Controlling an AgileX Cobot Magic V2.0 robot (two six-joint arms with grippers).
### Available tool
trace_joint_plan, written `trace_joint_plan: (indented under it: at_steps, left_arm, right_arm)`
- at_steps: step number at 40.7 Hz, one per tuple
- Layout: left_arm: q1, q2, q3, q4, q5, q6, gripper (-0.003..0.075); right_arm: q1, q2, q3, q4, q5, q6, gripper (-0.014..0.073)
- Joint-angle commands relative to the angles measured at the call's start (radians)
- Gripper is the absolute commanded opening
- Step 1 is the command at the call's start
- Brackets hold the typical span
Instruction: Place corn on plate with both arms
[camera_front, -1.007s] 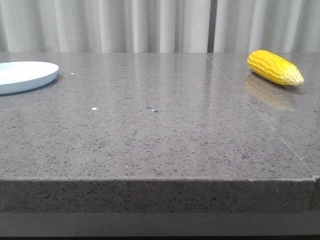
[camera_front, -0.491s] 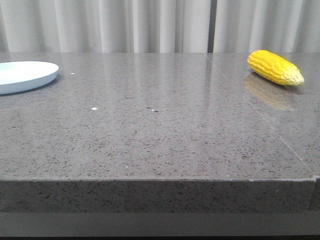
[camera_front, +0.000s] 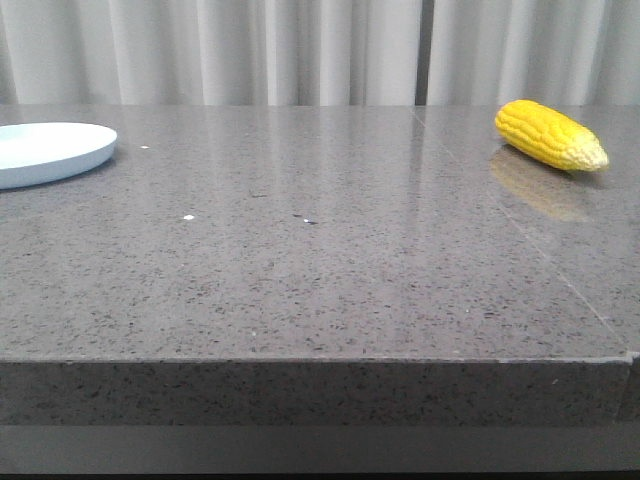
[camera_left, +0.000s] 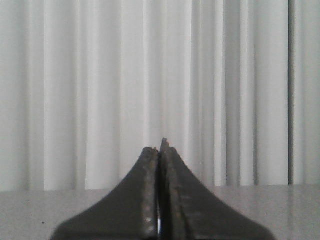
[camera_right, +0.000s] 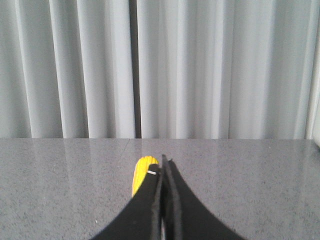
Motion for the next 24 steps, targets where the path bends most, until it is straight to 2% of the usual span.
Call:
trace_joint_plan:
  at_steps: [1,13,24]
  left_arm:
    - [-0.006,0.077,-0.133,0.000,0.014,-0.008,-0.0020]
    - [-0.006,0.306,-0.377,0.000,0.345,-0.008,-0.0020]
    - [-0.006,0.422,-0.376,0.000,0.427,-0.008,-0.0020]
  right_arm:
    - [-0.005,0.087,-0.118,-0.003,-0.013,-0.001,-0.0087]
    - [-0.005,0.305,-0.334,-0.003,0.156,-0.001,-0.0087]
    - [-0.005,0.447,-0.346,-0.003,0.293,-0.001,-0.0087]
